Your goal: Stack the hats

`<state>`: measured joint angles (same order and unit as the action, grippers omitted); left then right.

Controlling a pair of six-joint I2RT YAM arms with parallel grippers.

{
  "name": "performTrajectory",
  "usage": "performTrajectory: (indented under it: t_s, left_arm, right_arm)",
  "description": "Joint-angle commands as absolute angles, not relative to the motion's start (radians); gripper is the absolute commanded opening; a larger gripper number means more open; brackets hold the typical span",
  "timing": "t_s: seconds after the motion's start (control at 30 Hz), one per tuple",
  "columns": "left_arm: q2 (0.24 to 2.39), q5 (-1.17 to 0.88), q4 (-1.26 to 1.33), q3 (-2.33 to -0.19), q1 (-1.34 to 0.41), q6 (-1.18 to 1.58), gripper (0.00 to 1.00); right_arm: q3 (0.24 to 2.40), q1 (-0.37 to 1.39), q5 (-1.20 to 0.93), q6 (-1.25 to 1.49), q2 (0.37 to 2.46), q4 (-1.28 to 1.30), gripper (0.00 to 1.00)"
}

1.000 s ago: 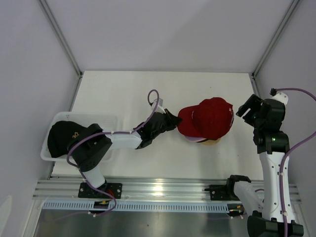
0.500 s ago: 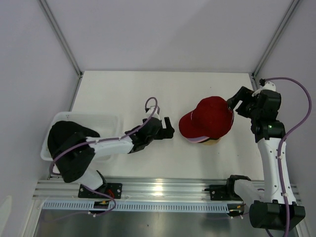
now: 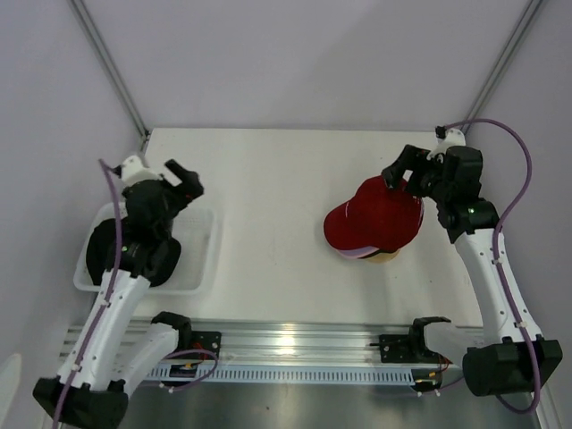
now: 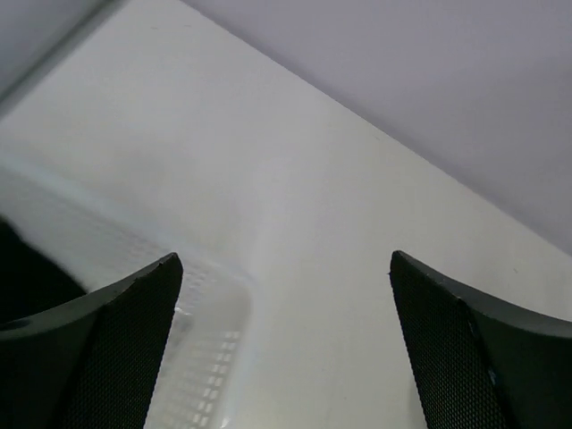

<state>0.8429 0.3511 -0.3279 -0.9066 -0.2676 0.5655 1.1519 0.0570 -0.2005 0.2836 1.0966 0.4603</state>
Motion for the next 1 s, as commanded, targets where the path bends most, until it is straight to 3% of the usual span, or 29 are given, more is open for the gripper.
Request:
performTrajectory:
  t_s: [0.0,0.2,0.4,0.77,0.97]
  left_arm:
    - [0.796,0.39,-0.604,-0.927,-0.024,0.558,1.0]
    - [0.775,0.371,-0.734,-0.842,0.323,0.629,1.0]
    - [0.821,0.569,-0.733,-0.801,0.368,0.652,1.0]
    - [1.107,0.627,-0.658,-0.868,0.416,0.652,0.99]
    - [1.172,0.517,-0.589,-0.862,0.48,0.6,0.99]
  right_arm:
    - [1.215,0.135,-0.167,0.247,1.109,0.361,0.87]
    - [1.172,0.164,-0.242,0.275,1.135,0.293,0.87]
    - [1.114,0.17,-0.278,0.281,1.154,0.219,0.89]
    - [1.141,0.169,-0.345,0.279,1.224,0.144,0.89]
    - [1.137,0.169,-0.354,0.295,1.213,0.12,0.89]
